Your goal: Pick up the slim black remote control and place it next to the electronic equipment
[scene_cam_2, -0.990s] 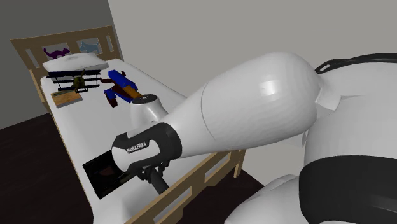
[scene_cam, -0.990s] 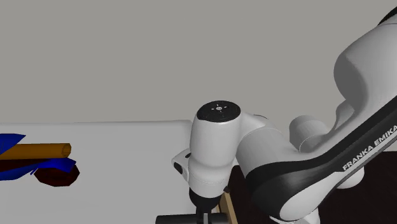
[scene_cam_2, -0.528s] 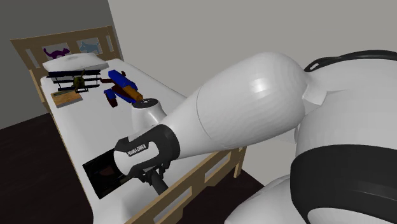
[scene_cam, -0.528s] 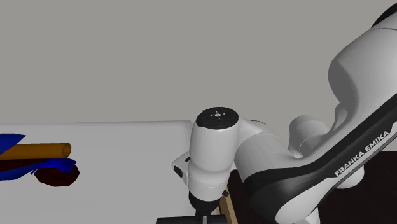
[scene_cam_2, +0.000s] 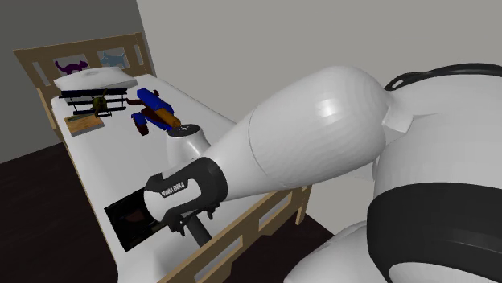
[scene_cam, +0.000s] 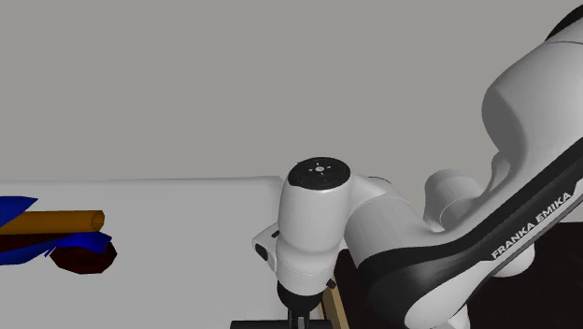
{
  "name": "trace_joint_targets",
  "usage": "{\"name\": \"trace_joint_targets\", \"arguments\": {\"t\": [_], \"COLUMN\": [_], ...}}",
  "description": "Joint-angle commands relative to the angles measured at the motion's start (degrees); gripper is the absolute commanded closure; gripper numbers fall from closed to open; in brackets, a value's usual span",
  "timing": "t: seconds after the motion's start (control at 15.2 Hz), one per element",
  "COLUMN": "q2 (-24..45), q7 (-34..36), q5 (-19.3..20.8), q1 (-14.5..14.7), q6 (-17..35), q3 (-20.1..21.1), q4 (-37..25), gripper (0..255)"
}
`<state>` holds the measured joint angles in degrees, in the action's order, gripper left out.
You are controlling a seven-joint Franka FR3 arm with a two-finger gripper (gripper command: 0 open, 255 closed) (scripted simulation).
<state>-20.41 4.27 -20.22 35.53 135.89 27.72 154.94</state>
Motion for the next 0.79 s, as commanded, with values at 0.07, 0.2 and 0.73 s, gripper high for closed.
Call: {"name": "trace_joint_targets", "arguments": {"t": [0.07, 0.2, 0.73], "q2": [-3.44, -6.03, -6.03], "q7": [-0.21, -0.29, -0.29], "q5": [0.21, 0.60, 0.61], "q1": [0.08, 0.04, 0.06], "q6": [-5.05, -9.39, -9.39], "q3": [-1.21, -2.29, -2.30], "q4": [-1.62, -3.35, -3.35], "gripper": [0, 0, 0]}}
